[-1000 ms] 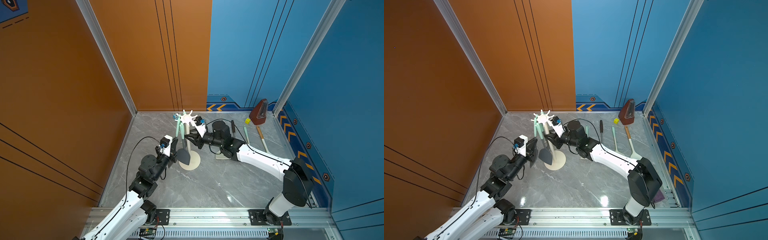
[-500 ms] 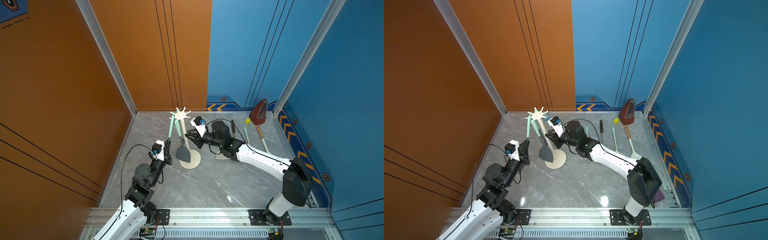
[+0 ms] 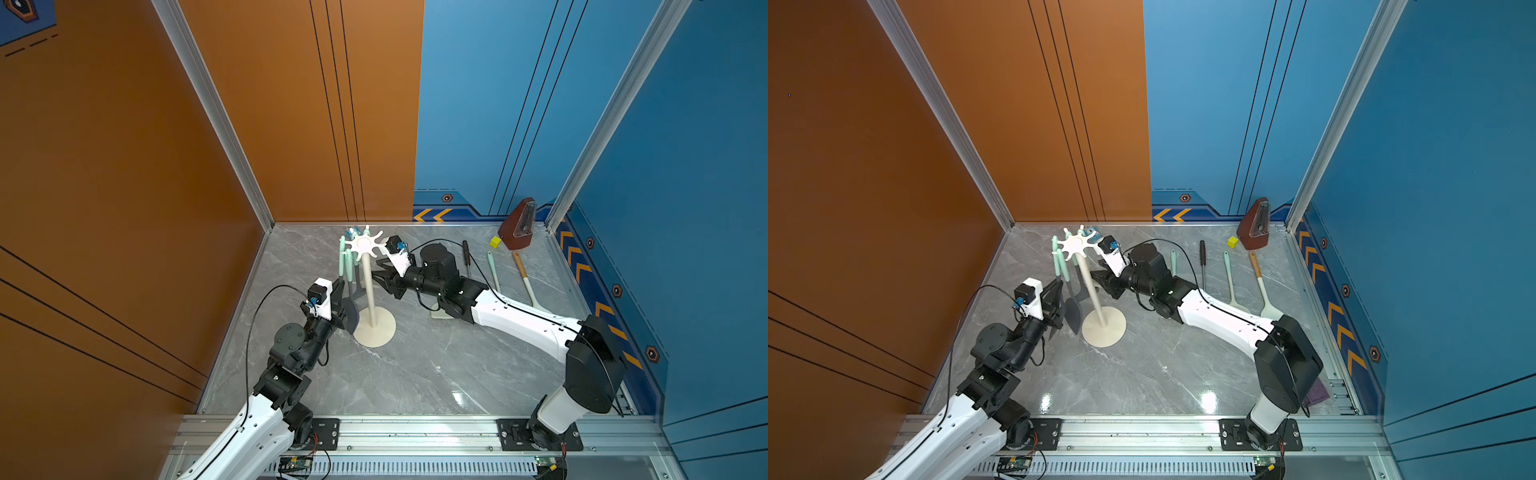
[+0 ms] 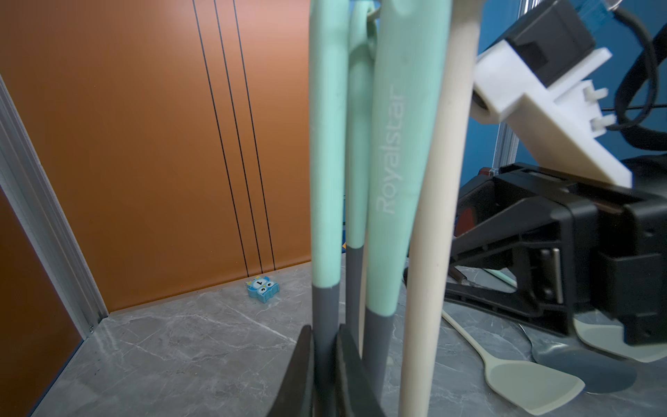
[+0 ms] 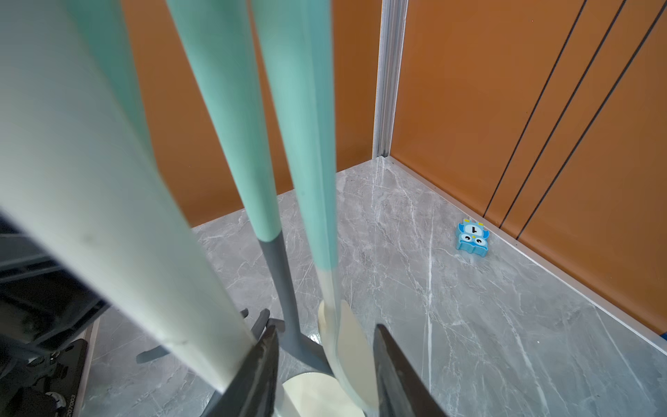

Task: Take the spatula off the kitchen utensil rack
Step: Take off the spatula from the rack.

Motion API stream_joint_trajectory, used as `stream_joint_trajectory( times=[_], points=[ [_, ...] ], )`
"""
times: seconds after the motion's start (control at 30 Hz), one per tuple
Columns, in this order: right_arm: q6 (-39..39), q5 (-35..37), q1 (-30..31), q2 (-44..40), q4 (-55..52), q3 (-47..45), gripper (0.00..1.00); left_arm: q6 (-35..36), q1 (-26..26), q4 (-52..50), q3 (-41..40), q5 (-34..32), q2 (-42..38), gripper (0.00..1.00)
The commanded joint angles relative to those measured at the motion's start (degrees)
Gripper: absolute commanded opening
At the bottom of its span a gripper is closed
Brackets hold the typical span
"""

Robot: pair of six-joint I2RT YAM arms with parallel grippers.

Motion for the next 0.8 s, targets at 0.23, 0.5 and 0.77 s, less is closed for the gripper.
stream_joint_trajectory(
  times=[0.23, 0.5, 0.77],
  points=[
    [0.3, 6.0, 0.2, -9.2, 3.6, -9.5, 0.44, -0.8, 0.5, 3.4, 2.5, 1.8, -0.3, 0.00],
    [3.1, 3.6, 0.2, -16.8, 5.5, -14.2, 0.45, -0.8, 0.5, 3.4, 2.5, 0.1, -1.9, 0.00],
    [3.5, 1.3, 1.4, -14.3, 5.9, -11.6, 0.46, -0.4, 0.5, 3.4, 1.7, -1.7, -6.8, 0.00]
  ],
)
